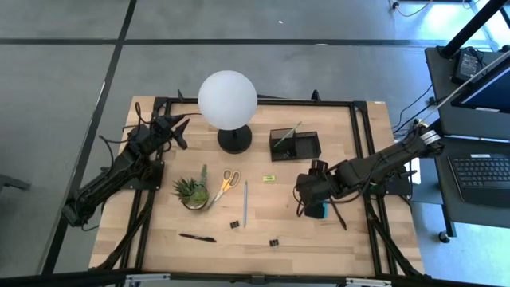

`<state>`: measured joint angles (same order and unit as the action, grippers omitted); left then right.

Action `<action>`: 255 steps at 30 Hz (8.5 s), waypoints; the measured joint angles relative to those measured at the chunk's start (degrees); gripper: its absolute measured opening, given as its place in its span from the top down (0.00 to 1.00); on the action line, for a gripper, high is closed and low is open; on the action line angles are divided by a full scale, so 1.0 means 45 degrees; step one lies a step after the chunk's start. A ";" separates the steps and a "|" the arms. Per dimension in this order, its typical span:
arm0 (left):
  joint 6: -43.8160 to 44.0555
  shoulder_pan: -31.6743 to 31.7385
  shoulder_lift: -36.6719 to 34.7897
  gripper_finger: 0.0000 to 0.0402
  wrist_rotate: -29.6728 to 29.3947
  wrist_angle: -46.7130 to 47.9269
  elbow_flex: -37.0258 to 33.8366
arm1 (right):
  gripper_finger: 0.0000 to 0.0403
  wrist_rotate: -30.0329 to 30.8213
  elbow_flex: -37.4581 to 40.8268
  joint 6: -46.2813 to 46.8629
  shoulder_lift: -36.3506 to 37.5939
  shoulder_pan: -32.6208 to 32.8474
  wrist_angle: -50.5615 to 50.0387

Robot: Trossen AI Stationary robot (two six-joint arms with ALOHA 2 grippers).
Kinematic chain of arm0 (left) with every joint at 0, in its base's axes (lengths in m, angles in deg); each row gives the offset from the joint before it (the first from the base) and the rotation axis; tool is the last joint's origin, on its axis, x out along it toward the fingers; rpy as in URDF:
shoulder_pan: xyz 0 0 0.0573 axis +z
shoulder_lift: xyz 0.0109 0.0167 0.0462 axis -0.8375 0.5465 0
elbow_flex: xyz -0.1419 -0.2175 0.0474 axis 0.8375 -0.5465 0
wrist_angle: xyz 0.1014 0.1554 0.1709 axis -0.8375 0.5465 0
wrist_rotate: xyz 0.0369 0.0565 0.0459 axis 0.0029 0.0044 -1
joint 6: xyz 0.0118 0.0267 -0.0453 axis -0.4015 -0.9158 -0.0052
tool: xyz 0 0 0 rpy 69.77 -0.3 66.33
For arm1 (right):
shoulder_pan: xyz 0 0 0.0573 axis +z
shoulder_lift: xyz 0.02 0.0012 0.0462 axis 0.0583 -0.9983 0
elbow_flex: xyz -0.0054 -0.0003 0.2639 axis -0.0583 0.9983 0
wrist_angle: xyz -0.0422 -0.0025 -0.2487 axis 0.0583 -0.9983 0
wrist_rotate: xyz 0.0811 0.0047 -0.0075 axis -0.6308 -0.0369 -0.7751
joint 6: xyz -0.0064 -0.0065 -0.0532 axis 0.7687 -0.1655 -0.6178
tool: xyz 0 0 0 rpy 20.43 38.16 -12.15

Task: Pick and place office supplies into organizer
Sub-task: Put the blue sticky note into the desk organizer

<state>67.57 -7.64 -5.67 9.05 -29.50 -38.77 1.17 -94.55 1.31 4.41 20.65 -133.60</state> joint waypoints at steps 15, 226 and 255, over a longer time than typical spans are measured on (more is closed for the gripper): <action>0.0372 0.0000 0.0000 0.72 0.0000 0.0005 0.0002 | 0.30 -0.1232 0.0000 0.2329 -0.0921 0.2347 -0.0299; 0.1333 -1.1531 3.1450 0.79 0.2661 -0.4554 2.2120 | 0.31 0.2935 0.0393 0.7952 -0.7065 0.5361 -0.2205; 0.1090 -1.1526 3.1445 0.88 0.2667 -0.4149 2.2112 | 0.31 0.3228 0.0393 0.7898 -0.7079 0.5371 -0.2443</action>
<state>72.47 -59.51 135.83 21.05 -48.18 60.73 15.70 -92.78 36.86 -27.45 44.82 -144.60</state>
